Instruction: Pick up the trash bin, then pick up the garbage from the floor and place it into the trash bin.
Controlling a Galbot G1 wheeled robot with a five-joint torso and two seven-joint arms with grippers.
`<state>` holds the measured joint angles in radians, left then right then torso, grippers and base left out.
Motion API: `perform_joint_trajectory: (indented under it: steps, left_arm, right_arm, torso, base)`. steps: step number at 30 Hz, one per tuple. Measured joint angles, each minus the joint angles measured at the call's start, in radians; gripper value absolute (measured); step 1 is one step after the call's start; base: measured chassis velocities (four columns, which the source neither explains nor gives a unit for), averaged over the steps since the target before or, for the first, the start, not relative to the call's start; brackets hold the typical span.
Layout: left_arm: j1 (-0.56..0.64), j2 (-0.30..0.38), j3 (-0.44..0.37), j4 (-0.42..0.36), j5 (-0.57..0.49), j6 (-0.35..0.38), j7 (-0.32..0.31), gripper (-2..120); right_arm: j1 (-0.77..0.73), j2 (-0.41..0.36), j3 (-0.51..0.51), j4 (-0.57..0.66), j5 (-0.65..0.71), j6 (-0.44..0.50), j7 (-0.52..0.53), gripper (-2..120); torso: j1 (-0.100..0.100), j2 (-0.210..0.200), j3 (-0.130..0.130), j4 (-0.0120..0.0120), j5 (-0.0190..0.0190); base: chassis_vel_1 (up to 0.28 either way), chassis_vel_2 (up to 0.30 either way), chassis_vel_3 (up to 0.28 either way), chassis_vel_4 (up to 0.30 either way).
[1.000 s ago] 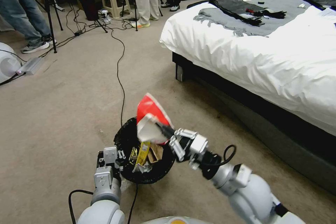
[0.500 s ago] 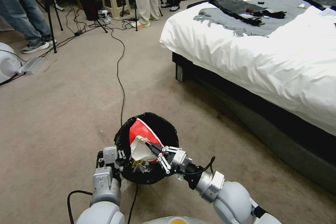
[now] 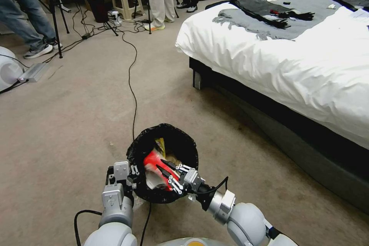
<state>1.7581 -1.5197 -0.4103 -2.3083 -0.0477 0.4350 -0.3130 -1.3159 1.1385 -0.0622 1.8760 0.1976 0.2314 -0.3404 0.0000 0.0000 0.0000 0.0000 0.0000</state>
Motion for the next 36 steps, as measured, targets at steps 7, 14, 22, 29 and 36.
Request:
perform_joint_trajectory:
  steps: [7,14,22,29,36]
  left_arm:
    - [-0.006,0.002,-0.004,0.004,-0.003,0.001,0.0,0]
    - [-0.008,0.003,-0.005,0.008,-0.003,0.007,-0.001,0]
    - [-0.018,0.001,-0.005,0.024,-0.002,0.011,-0.001,0]
    - [-0.022,0.011,-0.028,0.041,-0.014,0.007,-0.001,0]
    - [-0.021,0.017,-0.051,0.026,-0.033,0.003,-0.001,0]
  right_arm:
    - [-0.006,-0.012,0.017,0.014,0.0,0.002,-0.006,59]
    - [-0.015,-0.038,0.032,0.038,0.012,-0.005,-0.013,84]
    - [-0.04,-0.058,0.081,0.118,0.025,-0.015,-0.018,100]
    - [-0.13,0.028,0.202,0.286,-0.007,0.015,0.11,100]
    - [-0.225,0.119,0.303,0.346,-0.071,0.058,0.199,100]
  torso:
    - [0.0,0.0,0.0,-0.0001,0.0]
    - [0.0,0.0,0.0,-0.0001,0.0]
    - [0.0,0.0,0.0,0.0,0.0001]
    - [0.0,0.0,0.0,0.0001,-0.0002]
    - [0.0,0.0,0.0,-0.0004,0.0]
  base:
    - [0.0,0.0,0.0,0.0]
    - [0.0,0.0,0.0,0.0]
    - [0.0,0.0,0.0,0.0]
    - [0.0,0.0,0.0,0.0]
    - [0.0,0.0,0.0,0.0]
